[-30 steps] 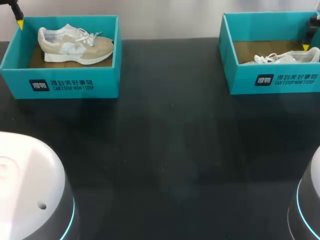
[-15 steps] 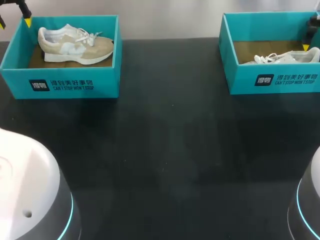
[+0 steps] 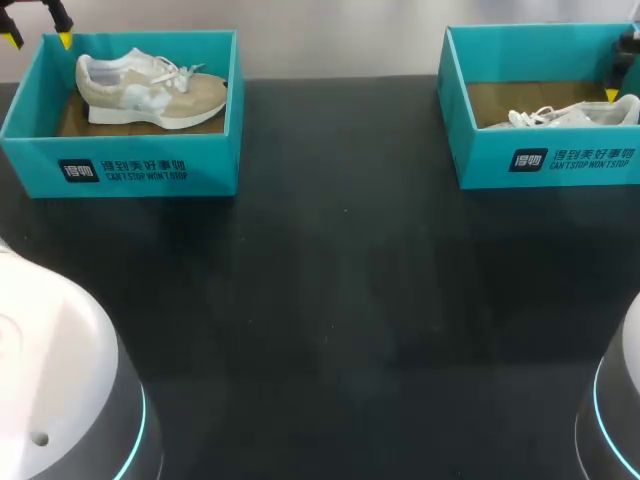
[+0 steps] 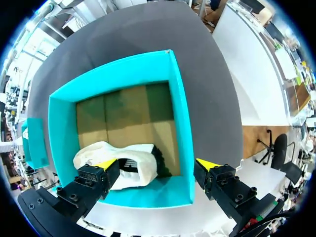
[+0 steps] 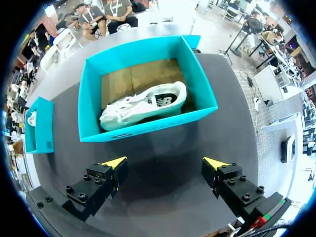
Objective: Take the shoe out of the shoebox, open the shoe tongue, remove and reinsert the insole, then place the shoe into the shoebox
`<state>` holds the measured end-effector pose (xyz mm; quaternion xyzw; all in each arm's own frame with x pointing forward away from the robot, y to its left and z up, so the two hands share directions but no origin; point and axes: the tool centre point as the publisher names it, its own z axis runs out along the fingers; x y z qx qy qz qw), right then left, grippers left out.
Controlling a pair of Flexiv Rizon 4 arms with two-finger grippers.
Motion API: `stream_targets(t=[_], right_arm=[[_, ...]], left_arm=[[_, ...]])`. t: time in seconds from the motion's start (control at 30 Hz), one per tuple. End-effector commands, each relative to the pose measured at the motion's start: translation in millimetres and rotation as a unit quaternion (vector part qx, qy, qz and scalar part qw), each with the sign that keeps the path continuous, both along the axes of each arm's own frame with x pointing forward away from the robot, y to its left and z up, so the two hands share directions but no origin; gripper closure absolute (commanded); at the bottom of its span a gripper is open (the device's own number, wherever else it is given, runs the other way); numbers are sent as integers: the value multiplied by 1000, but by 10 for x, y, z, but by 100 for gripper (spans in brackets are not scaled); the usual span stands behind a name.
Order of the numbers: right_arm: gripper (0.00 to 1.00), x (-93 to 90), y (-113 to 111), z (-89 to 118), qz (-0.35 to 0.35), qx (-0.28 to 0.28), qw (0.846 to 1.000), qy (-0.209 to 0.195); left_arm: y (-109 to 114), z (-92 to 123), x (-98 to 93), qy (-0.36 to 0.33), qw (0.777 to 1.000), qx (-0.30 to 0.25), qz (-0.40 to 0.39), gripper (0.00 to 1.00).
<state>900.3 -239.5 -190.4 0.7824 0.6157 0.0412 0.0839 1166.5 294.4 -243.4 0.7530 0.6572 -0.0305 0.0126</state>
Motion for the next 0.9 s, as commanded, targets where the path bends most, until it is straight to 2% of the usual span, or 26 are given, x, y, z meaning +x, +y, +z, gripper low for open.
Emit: stream_targets(t=[0.03,0.37,0.63,0.67,0.7,0.83,0.9], right_arm=[[0,-6,2,-1,0,0,1000,0],[0,-6,2,-1,0,0,1000,0],[0,-6,2,-1,0,0,1000,0],[0,-6,2,-1,0,0,1000,0],[0,-6,2,-1,0,0,1000,0],[0,-6,2,-1,0,0,1000,0],[0,-6,2,-1,0,0,1000,0]], left_arm=[[-72,-197,235,8,1000,7,-9,0],[-218,-448,460,0,1000,18,-6,0],[-291,-663,529,14,999,38,13,0],[-298,-695,541,16,999,40,20,2],[-303,-723,553,19,999,38,23,8],[-312,-820,575,26,998,43,34,9],[-298,-853,580,26,998,44,46,15]])
